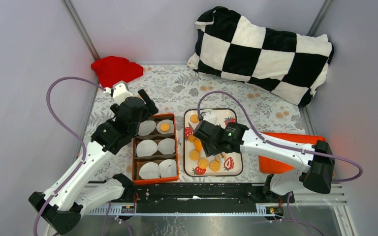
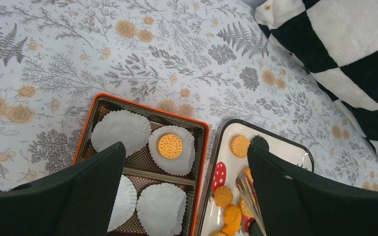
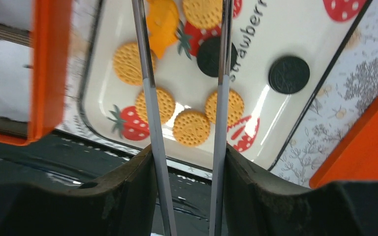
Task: Pack the cookies
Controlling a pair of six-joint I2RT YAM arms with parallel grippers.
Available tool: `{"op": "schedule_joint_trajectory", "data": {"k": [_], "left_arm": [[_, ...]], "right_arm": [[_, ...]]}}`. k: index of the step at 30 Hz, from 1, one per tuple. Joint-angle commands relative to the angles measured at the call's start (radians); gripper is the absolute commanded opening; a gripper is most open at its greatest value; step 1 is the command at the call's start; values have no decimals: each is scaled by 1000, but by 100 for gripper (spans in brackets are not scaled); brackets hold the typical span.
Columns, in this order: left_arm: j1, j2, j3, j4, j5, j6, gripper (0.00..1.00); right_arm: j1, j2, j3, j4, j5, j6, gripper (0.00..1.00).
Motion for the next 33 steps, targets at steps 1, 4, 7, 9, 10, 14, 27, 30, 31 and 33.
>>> {"op": "schedule_joint_trajectory", "data": {"k": [1, 4, 7, 9, 10, 14, 27, 30, 31, 33], "left_arm": [[7, -3, -16, 57, 29, 16, 97], [8, -11, -16, 51, 23, 18, 97], [8, -30, -23, 48, 12, 19, 97], [7, -40, -26, 46, 5, 22, 97], [7, -44, -28, 46, 1, 22, 97], [7, -50, -34, 43, -8, 24, 98], [8, -67, -62, 44, -6, 19, 98], [8, -69, -61, 45, -4, 18, 98], [7, -72, -60, 45, -1, 17, 99], [7, -70, -56, 46, 5, 16, 98]], "right_arm": [[9, 15, -52, 27, 59, 49, 52], [9, 66, -42, 37, 80, 37, 54], [9, 113, -31, 58, 114, 26, 55], [9, 142, -13, 66, 122, 14, 54], [9, 155, -3, 66, 125, 10, 54], [2, 201, 37, 83, 135, -22, 54], [-94, 273, 70, 133, 43, -66, 49], [-101, 257, 54, 106, 67, -54, 51], [-105, 248, 43, 112, 61, -55, 51], [-112, 242, 31, 126, 41, -63, 51]]}}
